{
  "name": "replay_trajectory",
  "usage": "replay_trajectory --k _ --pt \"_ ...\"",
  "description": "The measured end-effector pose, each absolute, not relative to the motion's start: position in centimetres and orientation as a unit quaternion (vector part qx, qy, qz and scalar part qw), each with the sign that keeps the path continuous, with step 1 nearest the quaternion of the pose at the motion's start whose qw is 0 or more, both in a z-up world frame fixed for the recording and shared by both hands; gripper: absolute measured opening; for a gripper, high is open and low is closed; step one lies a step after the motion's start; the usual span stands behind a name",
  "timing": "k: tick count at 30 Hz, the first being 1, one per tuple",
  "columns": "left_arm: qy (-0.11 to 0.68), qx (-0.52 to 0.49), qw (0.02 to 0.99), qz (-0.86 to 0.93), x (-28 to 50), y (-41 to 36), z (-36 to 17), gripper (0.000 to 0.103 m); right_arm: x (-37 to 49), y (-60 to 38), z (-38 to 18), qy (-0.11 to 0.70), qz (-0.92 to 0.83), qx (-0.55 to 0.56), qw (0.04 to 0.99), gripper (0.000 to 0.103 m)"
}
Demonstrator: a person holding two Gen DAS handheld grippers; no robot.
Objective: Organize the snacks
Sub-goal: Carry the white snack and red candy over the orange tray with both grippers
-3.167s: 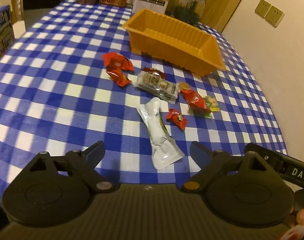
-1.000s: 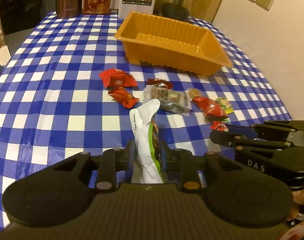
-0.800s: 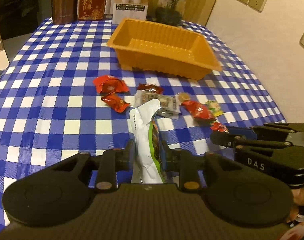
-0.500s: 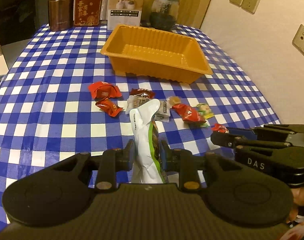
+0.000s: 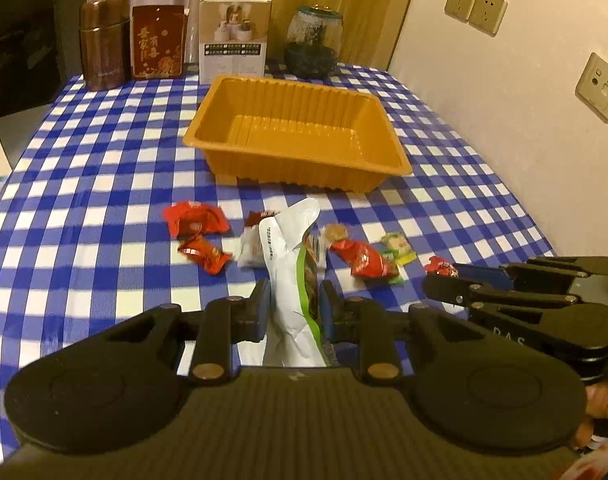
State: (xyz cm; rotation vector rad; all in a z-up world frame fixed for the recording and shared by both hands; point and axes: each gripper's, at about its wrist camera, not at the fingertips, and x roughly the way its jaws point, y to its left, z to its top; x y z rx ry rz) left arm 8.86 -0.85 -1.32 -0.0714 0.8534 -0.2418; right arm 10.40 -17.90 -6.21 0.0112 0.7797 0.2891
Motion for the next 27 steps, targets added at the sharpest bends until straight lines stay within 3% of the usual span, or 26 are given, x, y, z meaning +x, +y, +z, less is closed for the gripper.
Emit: replay_trajectory --k 27 --pt "0.386 -0.031 0.912 -0.136 25.3 -1.9 0.9 0.023 27.1 -20.5 -3.4 0.348 0.126 0.072 0.926 0.021"
